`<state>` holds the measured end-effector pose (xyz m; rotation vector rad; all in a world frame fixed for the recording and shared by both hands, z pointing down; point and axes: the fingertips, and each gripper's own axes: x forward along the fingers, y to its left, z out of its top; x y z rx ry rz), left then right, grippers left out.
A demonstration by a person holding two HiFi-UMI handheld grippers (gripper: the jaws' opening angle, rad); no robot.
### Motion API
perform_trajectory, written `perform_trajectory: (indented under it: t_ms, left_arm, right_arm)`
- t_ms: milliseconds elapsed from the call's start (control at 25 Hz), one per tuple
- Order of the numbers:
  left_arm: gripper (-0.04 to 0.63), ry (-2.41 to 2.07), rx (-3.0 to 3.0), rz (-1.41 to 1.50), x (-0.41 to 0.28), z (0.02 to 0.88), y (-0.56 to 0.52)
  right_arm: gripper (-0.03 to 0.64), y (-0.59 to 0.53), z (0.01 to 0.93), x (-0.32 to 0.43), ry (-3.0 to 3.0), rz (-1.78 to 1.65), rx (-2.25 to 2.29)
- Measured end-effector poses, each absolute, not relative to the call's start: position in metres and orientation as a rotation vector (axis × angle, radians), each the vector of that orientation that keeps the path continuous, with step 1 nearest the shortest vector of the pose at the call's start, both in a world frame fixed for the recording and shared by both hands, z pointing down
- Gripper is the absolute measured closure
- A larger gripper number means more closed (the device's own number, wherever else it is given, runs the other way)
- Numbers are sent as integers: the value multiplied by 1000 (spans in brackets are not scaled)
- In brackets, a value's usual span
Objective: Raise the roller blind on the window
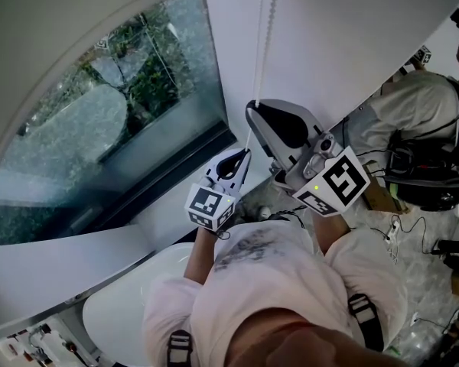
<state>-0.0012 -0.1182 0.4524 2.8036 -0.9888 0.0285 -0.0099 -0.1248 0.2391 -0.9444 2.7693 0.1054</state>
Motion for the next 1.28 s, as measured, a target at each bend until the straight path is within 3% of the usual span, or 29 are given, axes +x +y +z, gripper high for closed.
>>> perform_trajectory:
  t_ms: [1280]
  left_arm:
    - [588,-881,2597,286,10,604,-112]
  right_arm:
    - [552,-119,386,-16,2942,-103,-1007]
